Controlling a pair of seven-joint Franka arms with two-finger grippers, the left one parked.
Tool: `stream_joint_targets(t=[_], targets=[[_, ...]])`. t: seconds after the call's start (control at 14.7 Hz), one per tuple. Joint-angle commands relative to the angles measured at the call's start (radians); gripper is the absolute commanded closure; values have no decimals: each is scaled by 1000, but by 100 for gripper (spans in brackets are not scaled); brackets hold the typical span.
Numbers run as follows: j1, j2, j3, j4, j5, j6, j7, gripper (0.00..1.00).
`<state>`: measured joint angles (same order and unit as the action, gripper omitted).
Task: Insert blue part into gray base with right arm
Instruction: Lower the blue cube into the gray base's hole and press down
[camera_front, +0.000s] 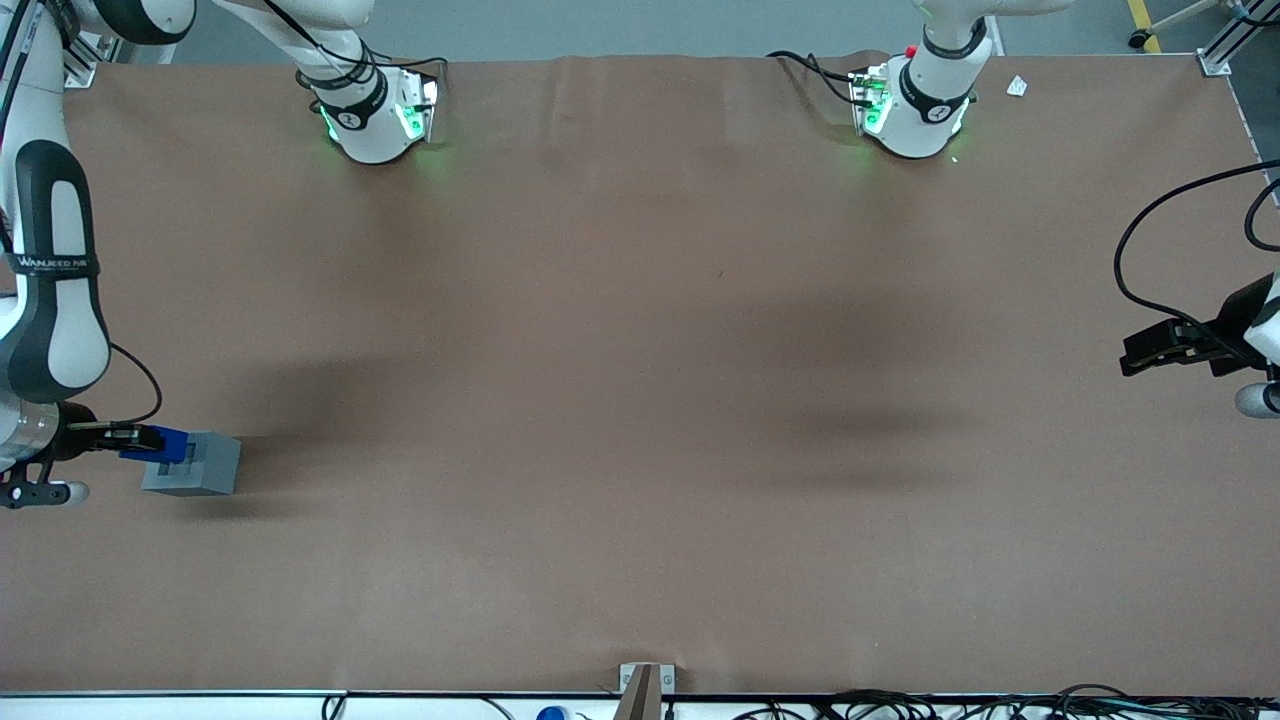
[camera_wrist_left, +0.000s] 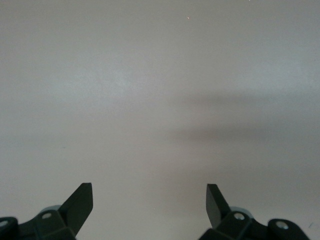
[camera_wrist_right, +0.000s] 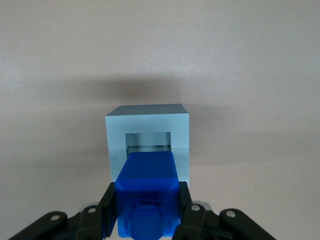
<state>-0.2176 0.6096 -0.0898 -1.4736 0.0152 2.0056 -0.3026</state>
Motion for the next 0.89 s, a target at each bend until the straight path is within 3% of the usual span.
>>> stream_joint_targets(t=[0.0, 0.82], targets=[[-16, 22, 15, 41, 8, -7, -7, 99], [-9, 45, 18, 61, 17, -7, -1, 99]])
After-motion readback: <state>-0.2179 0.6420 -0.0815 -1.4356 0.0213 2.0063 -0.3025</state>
